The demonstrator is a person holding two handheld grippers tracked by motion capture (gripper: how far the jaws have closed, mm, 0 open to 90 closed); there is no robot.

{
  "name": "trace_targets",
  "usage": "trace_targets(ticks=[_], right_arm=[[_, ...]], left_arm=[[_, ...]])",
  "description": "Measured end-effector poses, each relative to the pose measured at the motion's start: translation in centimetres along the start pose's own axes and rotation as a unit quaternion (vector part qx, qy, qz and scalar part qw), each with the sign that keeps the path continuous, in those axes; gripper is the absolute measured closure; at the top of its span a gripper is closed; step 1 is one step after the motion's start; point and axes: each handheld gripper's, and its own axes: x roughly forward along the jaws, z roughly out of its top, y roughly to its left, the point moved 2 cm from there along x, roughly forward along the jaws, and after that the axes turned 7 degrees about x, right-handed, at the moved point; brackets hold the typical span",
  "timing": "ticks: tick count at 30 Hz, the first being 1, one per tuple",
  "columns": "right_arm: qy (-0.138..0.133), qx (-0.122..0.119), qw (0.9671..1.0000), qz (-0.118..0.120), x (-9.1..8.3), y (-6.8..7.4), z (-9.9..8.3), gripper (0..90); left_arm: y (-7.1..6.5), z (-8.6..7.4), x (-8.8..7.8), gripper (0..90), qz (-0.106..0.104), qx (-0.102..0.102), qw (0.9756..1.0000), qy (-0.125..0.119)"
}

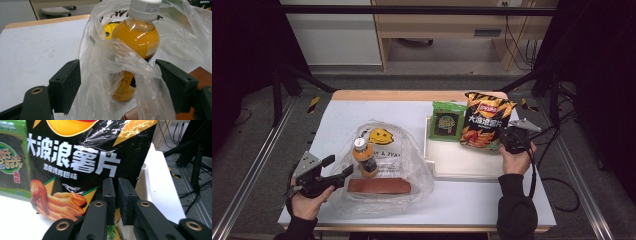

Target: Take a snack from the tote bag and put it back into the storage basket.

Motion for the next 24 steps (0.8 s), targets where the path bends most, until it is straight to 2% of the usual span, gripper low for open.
trace_targets(ticks=[7,9,12,15,16,17,18,20,21,23,24], right_arm=[[0.001,-0.004,1.0,0.006,0.1,-0.4,0.1,75.1],[-0.017,-0.002,0.9996,0.022,-0.6,-0.4,0.0,71.9],[-0.031,-0.002,0.9989,0.035,-1.6,-0.3,0.0,69.1],[-0.058,-0.002,0.9958,0.071,-3.8,0.4,-0.1,62.5],[-0.058,-0.002,0.9958,0.071,-3.8,0.4,-0.1,62.5],[-0.07,-0.006,0.9932,0.092,-4.9,0.9,-0.1,59.0],[-0.075,-0.009,0.9918,0.103,-5.4,1.2,-0.2,56.6],[-0.081,-0.013,0.9892,0.122,-6.2,1.9,-0.3,52.9],[-0.081,-0.013,0.9892,0.122,-6.2,1.9,-0.3,52.9],[-0.08,-0.021,0.9853,0.149,-7.2,3.0,-0.7,48.1],[-0.079,-0.023,0.9843,0.156,-7.5,3.4,-0.8,46.5]], left_arm=[[0.1,0.0,0.0,23.6,0.0,-0.003,0.9999,-0.013],[0.1,0.1,-0.1,28.0,-0.003,-0.005,0.9999,-0.014],[0.2,0.1,-0.2,29.4,0.0,-0.004,0.9999,-0.016],[0.1,0.3,-0.4,32.6,0.001,-0.003,0.9999,-0.014],[0.1,0.3,-0.4,33.1,0.001,-0.003,0.9999,-0.014],[0.1,0.3,-0.5,33.2,0.001,-0.003,0.9999,-0.017],[0.1,0.5,-0.6,33.2,-0.003,-0.003,0.9997,-0.025],[0.0,0.7,-0.9,33.2,-0.002,0.001,0.9995,-0.032],[0.0,0.7,-0.9,33.7,-0.002,0.001,0.9995,-0.032],[-0.1,0.9,-1.2,33.7,-0.001,0.005,0.9994,-0.035],[-0.1,1.2,-1.5,33.7,0.001,0.008,0.9989,-0.046]])
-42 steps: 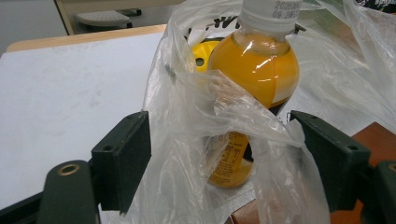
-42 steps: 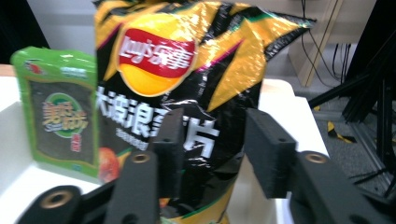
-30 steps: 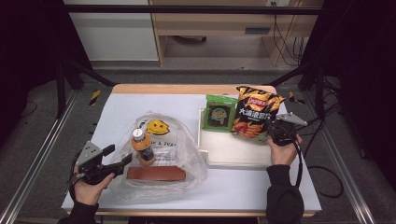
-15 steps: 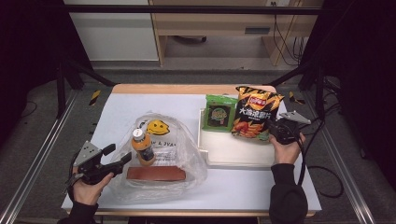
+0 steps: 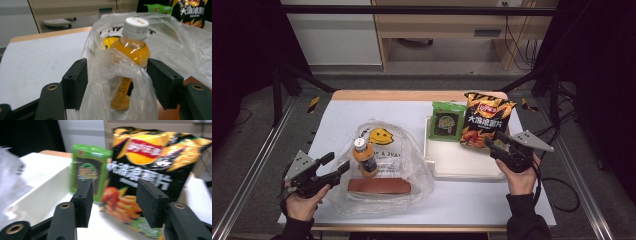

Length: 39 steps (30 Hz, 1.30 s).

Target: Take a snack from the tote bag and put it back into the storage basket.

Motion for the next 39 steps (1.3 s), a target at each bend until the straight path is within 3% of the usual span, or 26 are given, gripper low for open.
trace_targets(ticks=[4,12,14,15,16,17,18,21,28,29,30,31,32,33,34,37,39], right_arm=[[0.001,-0.002,0.9997,0.022,-0.4,1.2,0.0,42.9],[0.003,-0.019,0.9974,0.07,-0.5,4.6,-0.3,42.5],[0.005,-0.027,0.9953,0.092,-0.2,6.3,-0.4,42.3],[0.005,-0.027,0.9953,0.092,-0.2,6.3,-0.4,42.3],[0.002,-0.033,0.9937,0.107,0.1,7.4,-0.6,43.2],[0.002,-0.033,0.9937,0.107,0.1,7.4,-0.6,43.2],[0.002,-0.044,0.9921,0.118,0.3,8.6,-0.8,43.1],[0.001,-0.057,0.9895,0.133,0.7,10.1,-1.0,43.2],[0.019,-0.075,0.9839,0.161,1.4,12.5,-1.5,47.6],[0.019,-0.075,0.9828,0.168,1.5,12.9,-1.5,47.7],[0.021,-0.075,0.9787,0.19,1.7,13.8,-1.7,47.8],[0.021,-0.075,0.9787,0.19,1.7,13.8,-1.7,47.8],[0.024,-0.078,0.9733,0.214,1.9,14.8,-2.1,50.2],[0.024,-0.078,0.9733,0.214,1.9,14.8,-2.1,50.2],[0.033,-0.075,0.9681,0.237,2.1,15.8,-2.4,50.1],[0.039,-0.078,0.9649,0.248,2.3,16.6,-2.7,49.2],[0.047,-0.083,0.9597,0.265,2.3,17.9,-3.3,50.1]], left_arm=[[0.0,0.4,-0.4,33.8,0.004,0.003,0.9999,-0.012],[-0.5,1.0,-0.8,34.0,-0.004,-0.004,0.9999,-0.01],[-0.8,1.2,-0.8,34.0,-0.009,0.001,0.9999,-0.012],[-0.8,1.2,-0.8,34.0,-0.009,0.001,0.9999,-0.012],[-0.9,1.3,-0.8,34.0,-0.011,0.002,0.9999,-0.01],[-0.9,1.3,-0.8,34.1,-0.011,0.002,0.9999,-0.01],[-1.1,1.4,-0.7,34.1,-0.015,0.001,0.9999,-0.008],[-1.3,1.6,-0.5,34.1,-0.019,0.004,0.9998,-0.008],[-2.2,1.9,-0.3,34.6,-0.027,0.008,0.9996,-0.008],[-2.4,2.0,-0.2,35.2,-0.032,0.01,0.9994,-0.008],[-2.8,2.1,0.0,36.7,-0.039,0.016,0.9991,-0.007],[-2.8,2.1,0.0,37.8,-0.039,0.016,0.9991,-0.007],[-3.3,2.1,0.3,38.6,-0.046,0.023,0.9987,-0.001],[-3.3,2.1,0.3,39.6,-0.046,0.023,0.9987,-0.001],[-3.8,2.1,0.6,41.1,-0.049,0.03,0.9983,0.003],[-4.2,1.9,0.9,44.3,-0.054,0.035,0.9979,0.01],[-4.5,1.6,1.3,50.4,-0.055,0.041,0.9975,0.018]])
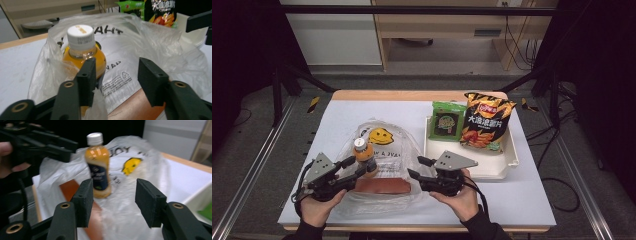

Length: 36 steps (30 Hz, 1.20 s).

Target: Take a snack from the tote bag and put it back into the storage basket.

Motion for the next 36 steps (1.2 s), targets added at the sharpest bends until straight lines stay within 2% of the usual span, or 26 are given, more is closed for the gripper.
trace_targets(ticks=[1,2,3,5,8,10,11,12,16,18,19,25,36], right_arm=[[0.0,0.0,1.0,0.0,0.0,0.0,0.0,50.1],[0.015,-0.012,0.9997,0.012,0.6,0.7,-0.5,56.1],[0.015,-0.012,0.9997,0.012,0.6,0.7,-0.5,56.1],[0.038,-0.02,0.9989,0.021,1.7,1.4,-1.3,59.9],[0.053,-0.016,0.9981,0.027,2.5,1.6,-2.0,60.3],[0.076,-0.022,0.9965,0.028,3.4,1.7,-2.8,61.8],[0.076,-0.022,0.9965,0.028,3.4,1.7,-2.8,61.8],[0.087,-0.023,0.9955,0.029,3.7,1.6,-3.2,61.8],[0.099,-0.023,0.9945,0.029,3.8,1.3,-3.6,60.5],[0.104,-0.025,0.994,0.026,3.7,1.1,-3.8,57.9],[0.109,-0.022,0.9935,0.026,3.7,1.0,-4.0,55.4],[0.119,-0.025,0.9923,0.023,3.8,0.7,-4.7,47.1],[0.14,-0.022,0.9898,0.018,3.9,0.2,-6.1,39.8]], left_arm=[[-0.1,-0.2,0.2,50.4,0.001,0.002,1.0,0.006],[0.0,-0.4,0.3,54.3,-0.001,0.003,0.9999,0.014],[-0.1,-0.6,0.5,54.3,-0.001,0.0,0.9998,0.019],[0.0,-1.2,0.9,59.6,-0.002,0.0,0.9994,0.035],[0.0,-2.0,1.4,64.1,-0.001,0.003,0.9983,0.059],[0.1,-2.5,1.6,69.9,-0.001,0.003,0.9976,0.07],[0.2,-2.7,1.6,69.9,-0.002,0.002,0.9973,0.074],[0.5,-3.1,1.6,71.4,-0.001,0.001,0.9967,0.081],[0.8,-3.5,1.3,70.9,0.002,-0.006,0.9966,0.082],[1.0,-3.6,0.9,67.0,0.0,-0.007,0.9968,0.08],[1.0,-3.7,0.8,62.1,-0.003,-0.007,0.997,0.078],[1.0,-4.5,0.5,47.0,-0.014,-0.003,0.9959,0.089],[1.3,-6.0,0.1,34.5,-0.02,-0.003,0.9943,0.105]])
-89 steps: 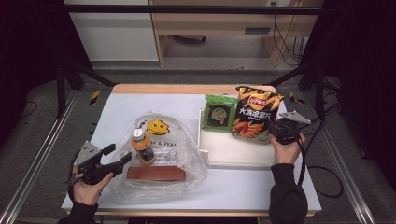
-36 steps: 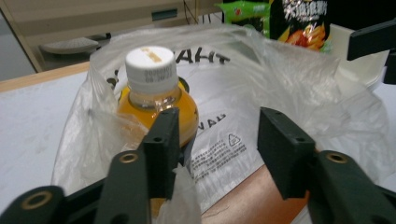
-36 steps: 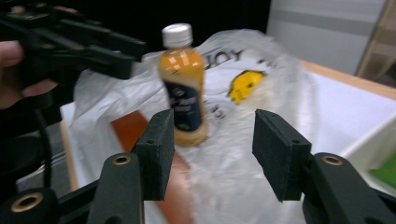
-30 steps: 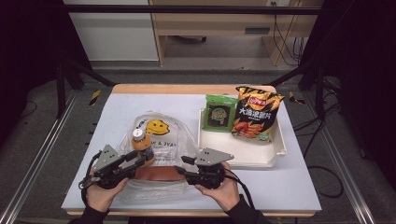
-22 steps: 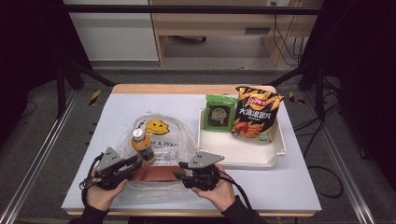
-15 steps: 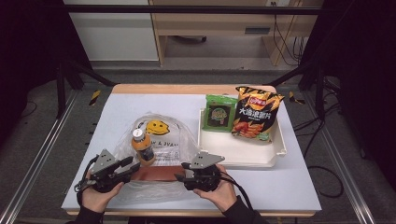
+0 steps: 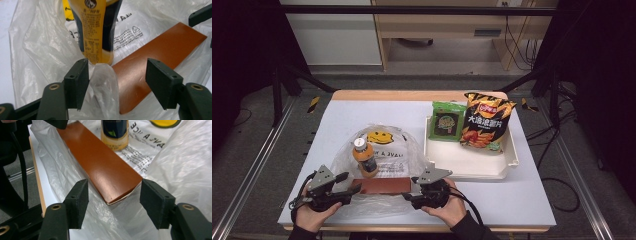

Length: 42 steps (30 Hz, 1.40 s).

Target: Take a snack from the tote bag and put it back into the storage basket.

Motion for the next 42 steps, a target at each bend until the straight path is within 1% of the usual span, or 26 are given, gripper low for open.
trace_targets(ticks=[2,3,5,6,8,10,15,16,17,20,21,23,24,25,28,30,31,32,33,34,35,38,39,40,41,42], right_arm=[[0.003,0.001,1.0,0.0,0.1,-0.1,-0.3,38.8],[0.005,0.001,1.0,0.0,0.2,-0.1,-0.5,38.4],[0.013,0.005,0.9999,-0.002,0.5,-0.3,-1.0,36.8],[0.015,0.005,0.9999,-0.003,0.6,-0.4,-1.2,36.3],[0.017,0.007,0.9998,-0.003,0.6,-0.4,-1.4,36.1],[0.022,0.01,0.9997,-0.002,0.9,-0.5,-1.7,34.9],[0.029,0.014,0.9995,-0.002,1.3,-0.6,-2.1,32.8],[0.033,0.015,0.9993,-0.002,1.4,-0.7,-2.2,32.2],[0.033,0.015,0.9993,-0.002,1.4,-0.7,-2.2,32.2],[0.034,0.017,0.9993,-0.002,1.5,-0.6,-2.3,32.7],[0.028,0.017,0.9995,-0.001,1.3,-0.6,-2.3,33.1],[0.011,0.016,0.9998,0.005,0.5,-0.3,-1.7,33.1],[0.011,0.016,0.9998,0.005,0.5,-0.3,-1.7,33.1],[-0.009,0.013,0.9999,0.008,-0.4,-0.1,-1.0,33.0],[-0.044,0.008,0.9989,0.013,-1.8,0.2,0.3,33.8],[-0.068,0.002,0.9976,0.016,-2.4,0.6,1.4,37.2],[-0.068,0.002,0.9976,0.016,-2.4,0.6,1.4,37.2],[-0.078,0.0,0.9967,0.021,-2.5,0.9,1.9,39.0],[-0.084,-0.003,0.9961,0.025,-2.4,1.1,2.4,40.3],[-0.086,-0.01,0.9957,0.033,-1.6,1.5,3.1,41.8],[-0.082,-0.011,0.996,0.034,-0.9,1.5,3.4,42.0],[-0.059,-0.014,0.9975,0.035,1.3,1.7,3.7,42.0],[-0.059,-0.014,0.9975,0.035,1.3,1.7,3.7,42.0],[-0.052,-0.016,0.9979,0.037,2.0,1.9,3.7,41.6],[-0.039,-0.023,0.9984,0.034,3.0,2.0,3.8,38.7],[-0.03,-0.024,0.9988,0.031,3.3,1.9,3.7,36.8]], left_arm=[[0.0,-0.4,0.0,30.3,0.001,0.0,1.0,0.005],[0.0,-0.5,0.0,30.3,0.001,0.002,1.0,0.008],[0.0,-0.8,0.1,26.2,-0.004,0.0,0.9999,0.009],[0.1,-1.1,0.0,25.2,-0.013,-0.002,0.9999,0.009],[0.1,-1.3,0.0,23.6,-0.013,-0.001,0.9998,0.013],[0.1,-1.9,0.2,22.0,-0.017,0.0,0.9996,0.021],[0.0,-2.5,0.3,19.9,-0.019,0.002,0.9994,0.028],[0.0,-2.6,0.4,19.6,-0.017,0.01,0.9993,0.031],[0.0,-2.7,0.4,19.6,-0.016,0.011,0.9992,0.035],[-0.1,-3.1,0.6,19.5,-0.016,0.009,0.9989,0.042],[-0.1,-3.2,0.7,19.6,-0.015,0.011,0.9988,0.044],[0.0,-3.4,0.8,19.6,-0.014,0.008,0.9988,0.046],[0.1,-3.5,0.9,19.6,-0.016,0.006,0.9988,0.046],[0.2,-3.6,0.9,20.0,-0.015,0.004,0.9988,0.046],[0.3,-3.7,0.9,20.4,-0.013,0.004,0.9989,0.046],[0.3,-3.7,1.0,20.6,-0.012,0.005,0.9988,0.046],[0.3,-3.7,1.0,20.7,-0.012,0.005,0.9988,0.046],[0.3,-3.7,1.0,20.7,-0.011,0.006,0.9988,0.047],[0.3,-3.8,1.1,20.9,-0.01,0.007,0.9988,0.047],[0.3,-3.8,1.1,21.0,-0.01,0.006,0.9988,0.048],[0.3,-3.8,1.1,21.1,-0.009,0.005,0.9988,0.047],[0.3,-3.8,1.1,21.3,-0.01,0.006,0.9989,0.046],[0.3,-3.8,1.1,21.3,-0.01,0.006,0.9989,0.046],[0.3,-3.8,1.1,21.3,-0.009,0.006,0.9989,0.047],[0.4,-3.9,1.1,21.3,-0.009,0.007,0.9988,0.047],[0.4,-3.9,1.1,21.4,-0.009,0.007,0.9988,0.047]])
